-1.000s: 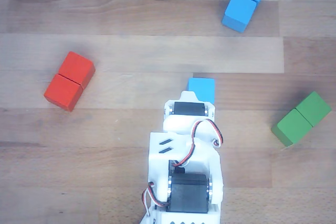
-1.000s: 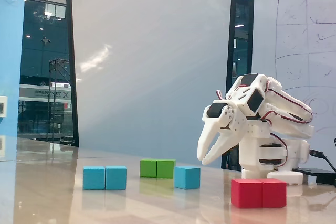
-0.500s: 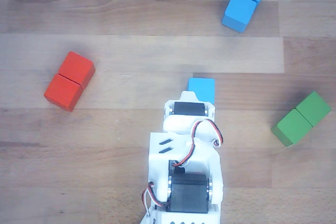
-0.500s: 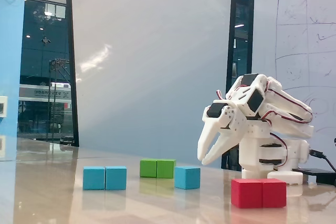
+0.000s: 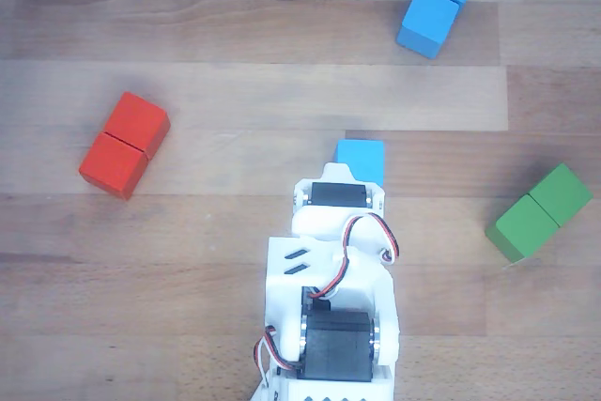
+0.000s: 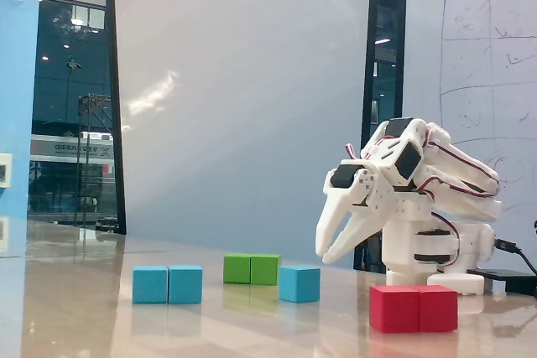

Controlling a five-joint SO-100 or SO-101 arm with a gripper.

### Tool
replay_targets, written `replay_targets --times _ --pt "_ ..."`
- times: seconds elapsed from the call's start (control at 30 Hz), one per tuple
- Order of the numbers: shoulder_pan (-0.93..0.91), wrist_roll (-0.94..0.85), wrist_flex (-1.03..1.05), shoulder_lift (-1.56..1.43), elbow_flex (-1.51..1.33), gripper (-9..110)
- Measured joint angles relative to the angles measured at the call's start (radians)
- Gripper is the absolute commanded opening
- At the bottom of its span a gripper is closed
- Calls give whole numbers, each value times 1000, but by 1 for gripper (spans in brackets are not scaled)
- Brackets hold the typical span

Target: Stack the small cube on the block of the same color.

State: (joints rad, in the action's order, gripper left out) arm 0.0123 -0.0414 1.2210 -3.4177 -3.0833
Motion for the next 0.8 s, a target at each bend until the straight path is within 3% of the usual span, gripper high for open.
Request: replay_targets --times 0.37,0.8 --pt "0 -6 0 87 129 2" --pt "0 -6 69 1034 871 2"
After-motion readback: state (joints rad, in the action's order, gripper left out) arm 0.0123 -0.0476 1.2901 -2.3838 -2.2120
